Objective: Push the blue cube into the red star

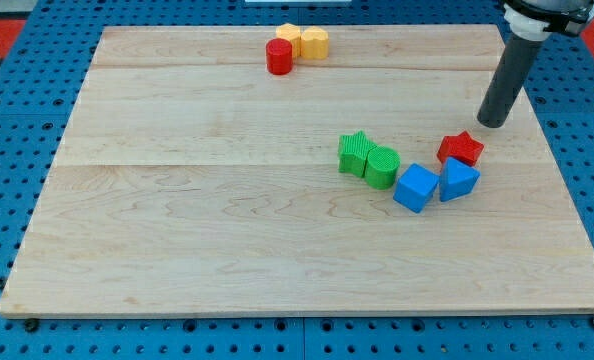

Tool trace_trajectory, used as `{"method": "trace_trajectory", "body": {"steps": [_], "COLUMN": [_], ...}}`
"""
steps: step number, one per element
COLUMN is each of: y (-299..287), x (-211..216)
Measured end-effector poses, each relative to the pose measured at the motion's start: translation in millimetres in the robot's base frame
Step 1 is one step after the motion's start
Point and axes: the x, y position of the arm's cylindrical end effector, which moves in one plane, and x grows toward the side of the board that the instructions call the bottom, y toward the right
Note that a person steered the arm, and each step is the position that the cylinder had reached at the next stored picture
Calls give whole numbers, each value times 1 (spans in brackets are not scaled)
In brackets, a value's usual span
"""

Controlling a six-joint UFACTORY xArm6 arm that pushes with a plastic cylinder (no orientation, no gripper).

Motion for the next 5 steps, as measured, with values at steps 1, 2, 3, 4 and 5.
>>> {"method": "trace_trajectory", "body": {"steps": [1,2,3,4,5], "y": [-16,13,51,43,-29], "x": [24,28,39,118,157]}}
